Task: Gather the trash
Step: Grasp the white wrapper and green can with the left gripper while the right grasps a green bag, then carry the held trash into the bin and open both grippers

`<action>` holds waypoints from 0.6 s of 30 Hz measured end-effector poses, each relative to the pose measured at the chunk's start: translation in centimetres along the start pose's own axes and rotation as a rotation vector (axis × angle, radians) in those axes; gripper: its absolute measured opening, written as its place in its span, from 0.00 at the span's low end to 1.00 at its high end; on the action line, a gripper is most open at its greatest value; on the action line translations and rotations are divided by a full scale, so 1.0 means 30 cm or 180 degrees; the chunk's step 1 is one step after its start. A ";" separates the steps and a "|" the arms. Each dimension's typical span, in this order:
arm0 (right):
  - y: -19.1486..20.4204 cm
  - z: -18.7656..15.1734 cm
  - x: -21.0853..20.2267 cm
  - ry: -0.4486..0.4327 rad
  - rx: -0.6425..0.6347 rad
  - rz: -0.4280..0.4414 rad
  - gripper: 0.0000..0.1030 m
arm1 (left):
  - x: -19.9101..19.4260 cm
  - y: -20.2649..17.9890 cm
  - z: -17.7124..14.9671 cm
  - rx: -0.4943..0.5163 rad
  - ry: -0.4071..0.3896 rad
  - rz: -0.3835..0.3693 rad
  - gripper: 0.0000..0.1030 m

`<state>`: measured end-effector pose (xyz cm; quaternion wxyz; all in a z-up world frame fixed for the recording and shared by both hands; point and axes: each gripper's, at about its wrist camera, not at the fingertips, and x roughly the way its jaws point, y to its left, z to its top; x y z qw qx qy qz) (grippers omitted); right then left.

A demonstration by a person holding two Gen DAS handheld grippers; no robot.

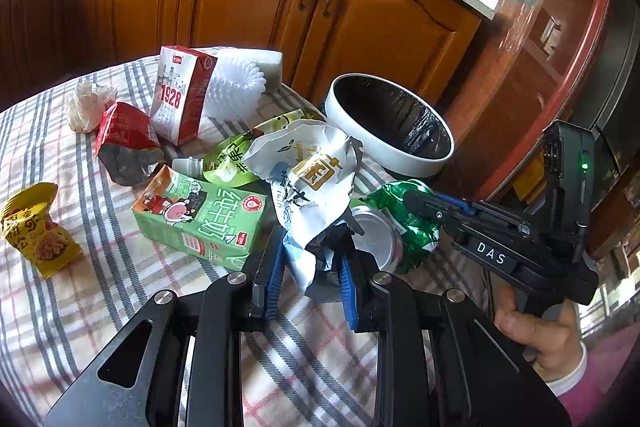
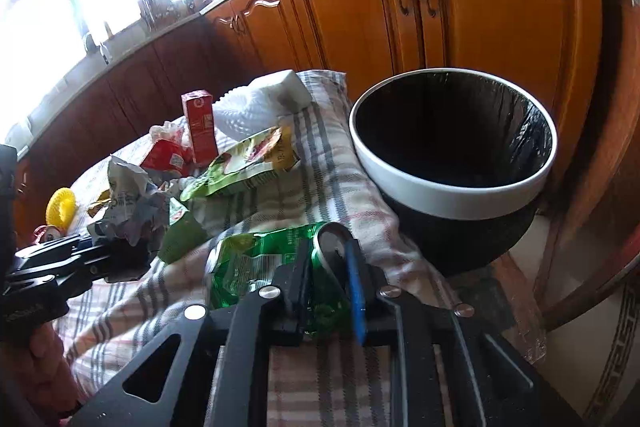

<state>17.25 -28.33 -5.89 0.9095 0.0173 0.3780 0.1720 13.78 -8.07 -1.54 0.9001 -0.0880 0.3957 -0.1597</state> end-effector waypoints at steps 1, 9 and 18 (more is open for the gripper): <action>0.004 0.000 -0.006 -0.0017 -0.0013 -0.0025 0.14 | 0.003 0.000 0.004 0.0004 0.0003 -0.0004 0.22; -0.044 0.048 -0.059 -0.0255 0.0074 -0.0134 0.14 | 0.049 -0.062 0.069 0.0127 0.0002 -0.0061 0.22; -0.189 0.153 -0.097 -0.0455 0.0217 -0.0331 0.14 | 0.159 -0.180 0.177 0.0341 0.0045 -0.0167 0.22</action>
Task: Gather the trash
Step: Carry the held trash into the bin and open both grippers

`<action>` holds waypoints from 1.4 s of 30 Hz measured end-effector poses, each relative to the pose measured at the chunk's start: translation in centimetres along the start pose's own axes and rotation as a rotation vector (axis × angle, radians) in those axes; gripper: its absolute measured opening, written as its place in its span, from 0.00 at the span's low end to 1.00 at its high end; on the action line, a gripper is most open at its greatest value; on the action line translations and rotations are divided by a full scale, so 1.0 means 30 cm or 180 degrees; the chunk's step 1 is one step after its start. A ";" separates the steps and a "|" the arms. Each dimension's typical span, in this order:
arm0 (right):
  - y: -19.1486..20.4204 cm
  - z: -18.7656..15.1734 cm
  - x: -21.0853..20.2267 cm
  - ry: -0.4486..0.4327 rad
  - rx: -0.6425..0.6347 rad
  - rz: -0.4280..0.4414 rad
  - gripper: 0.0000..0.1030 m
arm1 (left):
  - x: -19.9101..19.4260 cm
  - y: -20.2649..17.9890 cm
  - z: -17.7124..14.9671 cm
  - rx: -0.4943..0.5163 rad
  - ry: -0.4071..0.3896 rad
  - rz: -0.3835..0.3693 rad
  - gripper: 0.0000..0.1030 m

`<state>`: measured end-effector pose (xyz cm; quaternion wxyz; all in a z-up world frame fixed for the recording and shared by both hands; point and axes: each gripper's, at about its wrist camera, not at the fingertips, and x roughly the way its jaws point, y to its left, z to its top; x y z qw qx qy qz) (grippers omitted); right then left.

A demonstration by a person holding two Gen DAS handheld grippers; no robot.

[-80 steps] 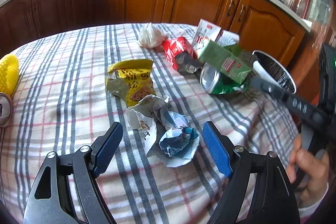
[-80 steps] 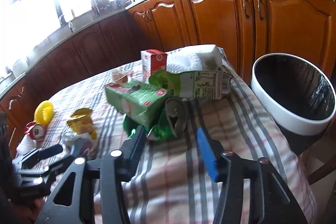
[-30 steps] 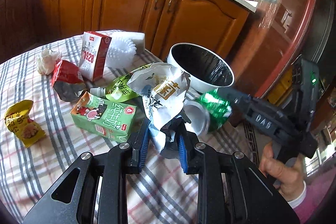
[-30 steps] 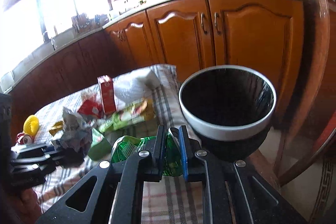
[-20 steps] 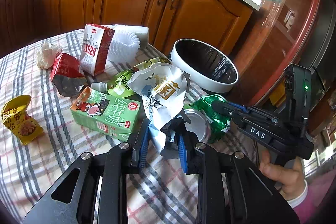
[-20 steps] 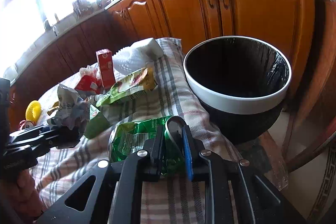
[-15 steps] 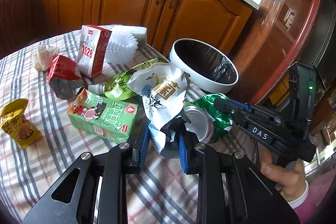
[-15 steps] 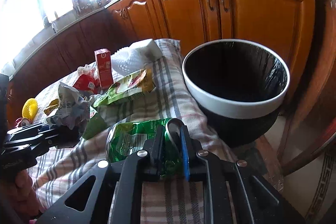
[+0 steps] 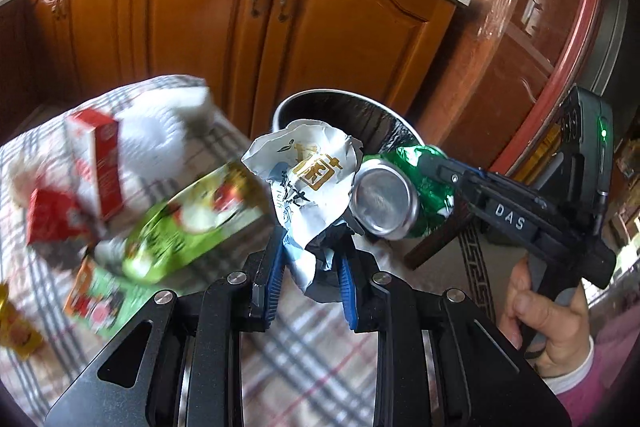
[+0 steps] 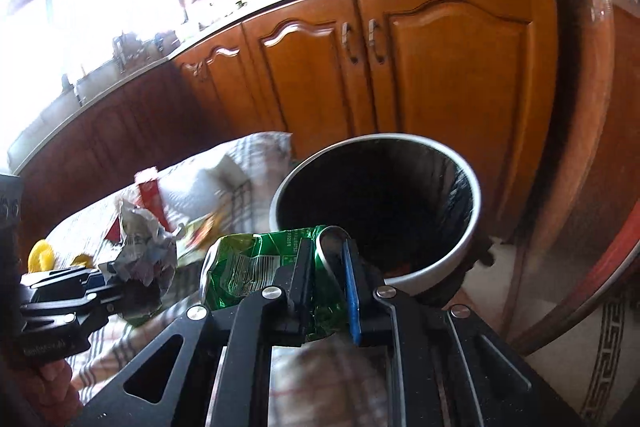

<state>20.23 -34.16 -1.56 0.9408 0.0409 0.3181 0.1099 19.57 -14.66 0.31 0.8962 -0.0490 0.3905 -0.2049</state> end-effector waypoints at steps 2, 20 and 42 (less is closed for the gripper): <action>-0.033 0.026 0.006 -0.0021 0.0035 -0.0049 0.14 | 0.028 -0.009 0.024 0.0010 0.0029 -0.0028 0.22; -0.208 0.150 0.145 0.0020 0.0155 -0.0289 0.14 | 0.283 -0.072 0.213 0.0070 0.0276 -0.0054 0.22; -0.240 0.143 0.146 -0.0036 0.0315 -0.0195 0.58 | 0.254 -0.054 0.190 -0.0122 0.0244 0.0051 0.66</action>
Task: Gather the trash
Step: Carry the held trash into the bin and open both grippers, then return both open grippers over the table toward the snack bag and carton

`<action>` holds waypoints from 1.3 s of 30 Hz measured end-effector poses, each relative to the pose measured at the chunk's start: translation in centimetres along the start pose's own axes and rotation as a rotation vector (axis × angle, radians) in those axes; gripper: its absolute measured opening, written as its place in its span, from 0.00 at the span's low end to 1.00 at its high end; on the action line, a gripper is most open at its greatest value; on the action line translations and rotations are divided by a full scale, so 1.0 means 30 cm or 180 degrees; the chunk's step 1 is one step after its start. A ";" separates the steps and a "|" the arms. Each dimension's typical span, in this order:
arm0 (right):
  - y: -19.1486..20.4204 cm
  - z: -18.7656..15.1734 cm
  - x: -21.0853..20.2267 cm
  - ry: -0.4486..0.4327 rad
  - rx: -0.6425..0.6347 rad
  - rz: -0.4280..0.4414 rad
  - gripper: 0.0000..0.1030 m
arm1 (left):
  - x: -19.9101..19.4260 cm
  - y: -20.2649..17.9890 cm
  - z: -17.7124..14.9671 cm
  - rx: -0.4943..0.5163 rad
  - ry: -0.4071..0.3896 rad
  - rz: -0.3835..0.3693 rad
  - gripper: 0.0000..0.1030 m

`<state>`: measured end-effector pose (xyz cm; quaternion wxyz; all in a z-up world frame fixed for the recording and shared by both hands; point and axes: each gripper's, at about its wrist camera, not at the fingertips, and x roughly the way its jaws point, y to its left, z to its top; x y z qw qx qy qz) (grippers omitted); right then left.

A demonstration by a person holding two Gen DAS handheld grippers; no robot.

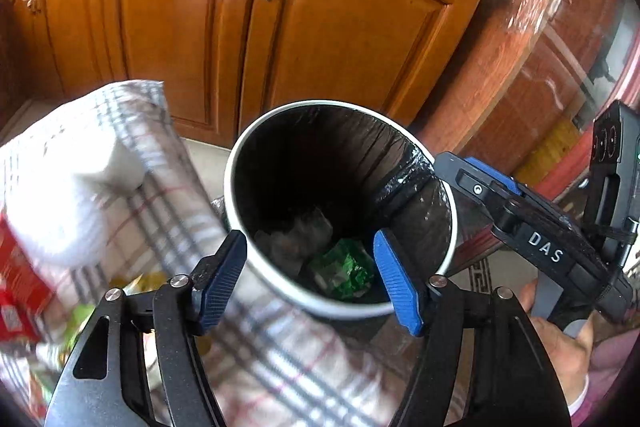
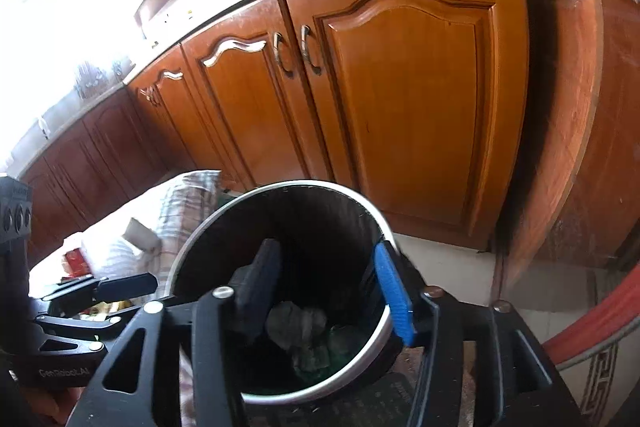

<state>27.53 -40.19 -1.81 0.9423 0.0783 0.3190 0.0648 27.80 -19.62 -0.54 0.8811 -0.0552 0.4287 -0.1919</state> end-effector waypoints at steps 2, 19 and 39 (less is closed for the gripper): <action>0.016 -0.017 -0.023 -0.0041 0.0016 0.0040 0.68 | -0.042 0.021 -0.037 -0.0069 -0.0052 -0.0006 0.66; 0.294 -0.287 -0.196 0.0098 0.0073 0.0681 0.87 | -0.372 0.265 -0.390 -0.0511 -0.0246 0.0227 0.66; 0.634 -0.411 -0.153 0.0507 -0.0592 0.1279 0.89 | -0.600 0.567 -0.590 -0.1019 -0.0432 0.0653 0.68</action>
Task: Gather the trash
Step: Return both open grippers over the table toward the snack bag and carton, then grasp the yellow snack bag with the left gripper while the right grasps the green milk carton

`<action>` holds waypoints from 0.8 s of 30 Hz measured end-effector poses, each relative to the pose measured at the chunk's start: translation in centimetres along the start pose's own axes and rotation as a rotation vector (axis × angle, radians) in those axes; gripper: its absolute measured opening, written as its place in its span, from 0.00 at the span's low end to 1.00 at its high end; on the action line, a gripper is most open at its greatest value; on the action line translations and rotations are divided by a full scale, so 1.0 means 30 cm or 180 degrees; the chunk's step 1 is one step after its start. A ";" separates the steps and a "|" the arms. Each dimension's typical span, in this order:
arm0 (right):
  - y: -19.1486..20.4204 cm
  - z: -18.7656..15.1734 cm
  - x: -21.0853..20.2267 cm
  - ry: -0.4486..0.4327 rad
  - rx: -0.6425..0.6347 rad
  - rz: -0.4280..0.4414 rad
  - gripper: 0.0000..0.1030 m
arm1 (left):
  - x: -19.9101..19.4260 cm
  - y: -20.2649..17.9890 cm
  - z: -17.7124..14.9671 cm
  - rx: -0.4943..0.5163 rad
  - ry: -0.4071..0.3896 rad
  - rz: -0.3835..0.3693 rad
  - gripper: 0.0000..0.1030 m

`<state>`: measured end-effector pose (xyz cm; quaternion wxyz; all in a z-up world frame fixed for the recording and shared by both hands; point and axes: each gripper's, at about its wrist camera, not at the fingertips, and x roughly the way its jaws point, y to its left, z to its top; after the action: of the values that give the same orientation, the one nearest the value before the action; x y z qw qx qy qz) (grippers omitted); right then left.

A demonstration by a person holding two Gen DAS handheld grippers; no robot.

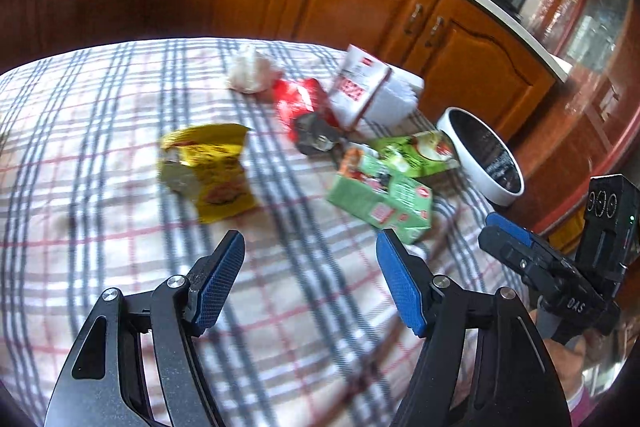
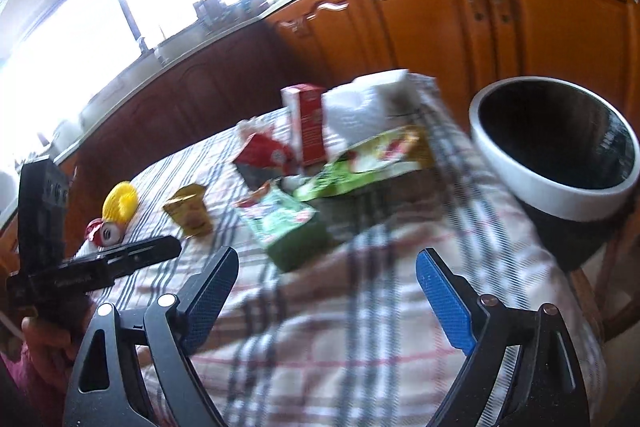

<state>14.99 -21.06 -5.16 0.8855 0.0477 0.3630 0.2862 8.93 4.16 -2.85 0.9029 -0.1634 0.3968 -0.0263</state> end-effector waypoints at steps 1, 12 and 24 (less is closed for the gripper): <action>0.019 0.004 0.014 0.0023 -0.0059 0.0037 0.89 | -0.004 0.012 0.002 -0.0015 -0.0010 0.0016 0.68; 0.125 0.062 0.161 0.0250 -0.0469 0.0114 0.89 | 0.038 0.133 0.067 -0.0111 -0.0005 0.0256 0.79; 0.183 0.094 0.325 0.0625 -0.0830 -0.0023 0.61 | 0.180 0.189 0.118 -0.0064 0.0124 0.0379 0.53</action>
<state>19.87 -10.88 -7.51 0.8454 -0.0971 0.4078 0.3310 14.73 9.52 -6.24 0.8932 -0.1481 0.4236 0.0283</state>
